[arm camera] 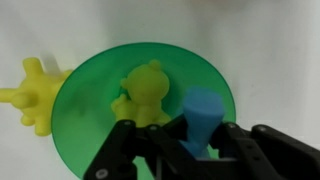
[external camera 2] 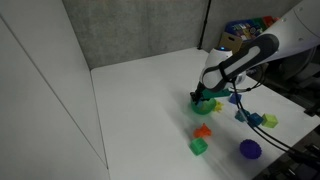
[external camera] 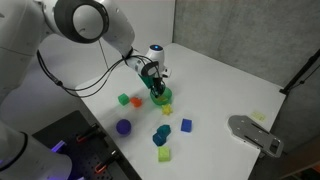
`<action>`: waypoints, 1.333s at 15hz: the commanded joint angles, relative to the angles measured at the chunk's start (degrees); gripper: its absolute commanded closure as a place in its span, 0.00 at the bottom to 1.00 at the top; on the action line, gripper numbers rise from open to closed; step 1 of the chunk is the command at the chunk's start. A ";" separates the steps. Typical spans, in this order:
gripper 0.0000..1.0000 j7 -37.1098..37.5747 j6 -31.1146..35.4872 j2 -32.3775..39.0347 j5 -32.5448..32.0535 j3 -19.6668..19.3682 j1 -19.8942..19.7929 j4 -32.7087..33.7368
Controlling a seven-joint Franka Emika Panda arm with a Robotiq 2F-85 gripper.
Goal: Take the blue toy elephant out of the bowl and put it on the table
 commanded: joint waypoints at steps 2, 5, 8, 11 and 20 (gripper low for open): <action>0.96 0.44 -0.85 -9.44 -1.89 -1.47 1.84 -7.41; 0.99 -0.60 -0.55 -15.95 -3.05 -1.09 2.08 -13.44; 0.98 -1.55 -0.28 -21.97 -4.52 -0.48 2.36 -20.20; 0.93 -2.11 -0.41 -26.52 -6.21 0.28 2.54 -26.41; 0.09 -1.60 -1.06 -33.93 -11.83 0.68 2.84 -36.68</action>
